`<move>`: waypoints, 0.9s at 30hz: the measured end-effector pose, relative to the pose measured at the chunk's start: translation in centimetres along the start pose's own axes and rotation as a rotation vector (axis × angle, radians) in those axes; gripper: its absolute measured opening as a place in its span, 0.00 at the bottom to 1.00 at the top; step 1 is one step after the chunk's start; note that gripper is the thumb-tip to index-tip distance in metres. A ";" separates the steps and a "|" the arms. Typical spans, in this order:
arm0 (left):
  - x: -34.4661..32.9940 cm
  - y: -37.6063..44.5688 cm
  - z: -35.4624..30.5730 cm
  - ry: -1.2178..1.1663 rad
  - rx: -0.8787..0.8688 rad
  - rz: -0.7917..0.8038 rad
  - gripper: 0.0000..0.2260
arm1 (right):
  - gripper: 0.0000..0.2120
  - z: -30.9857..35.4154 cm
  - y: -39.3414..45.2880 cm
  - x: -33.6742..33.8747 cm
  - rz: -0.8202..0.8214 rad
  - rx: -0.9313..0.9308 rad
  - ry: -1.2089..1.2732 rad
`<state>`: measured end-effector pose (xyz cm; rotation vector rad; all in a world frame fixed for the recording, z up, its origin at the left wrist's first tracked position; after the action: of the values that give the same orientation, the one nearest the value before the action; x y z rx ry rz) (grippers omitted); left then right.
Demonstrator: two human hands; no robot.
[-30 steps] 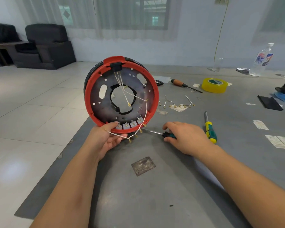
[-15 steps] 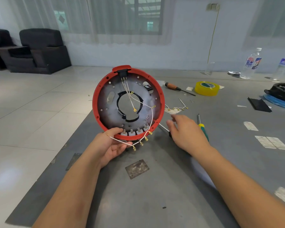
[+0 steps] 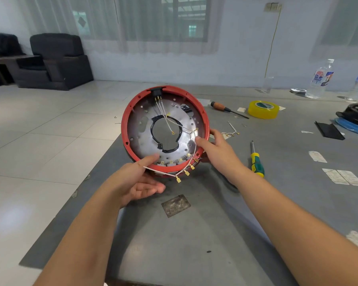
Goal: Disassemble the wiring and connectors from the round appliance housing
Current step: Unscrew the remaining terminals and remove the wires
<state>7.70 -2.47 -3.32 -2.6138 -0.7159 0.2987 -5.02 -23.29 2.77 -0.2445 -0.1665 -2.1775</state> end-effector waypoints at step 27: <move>0.5 -5.0 -4.6 0.937 -0.627 -0.133 0.10 | 0.24 -1.7 -0.7 -1.7 0.082 -0.348 -0.523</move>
<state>7.33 0.15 2.99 -2.7481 -0.6715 -1.2911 -4.85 -21.95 0.67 -1.0006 -0.0648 -2.0088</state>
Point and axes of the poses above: each hand's wrist, its own y-axis towards the middle knuckle, its own x-axis out of the back of the hand, z = x × y, the point moved 10 cm from there along y, towards the middle knuckle, and after that the axes turned 11 degrees about z, right-handed, at the moved point
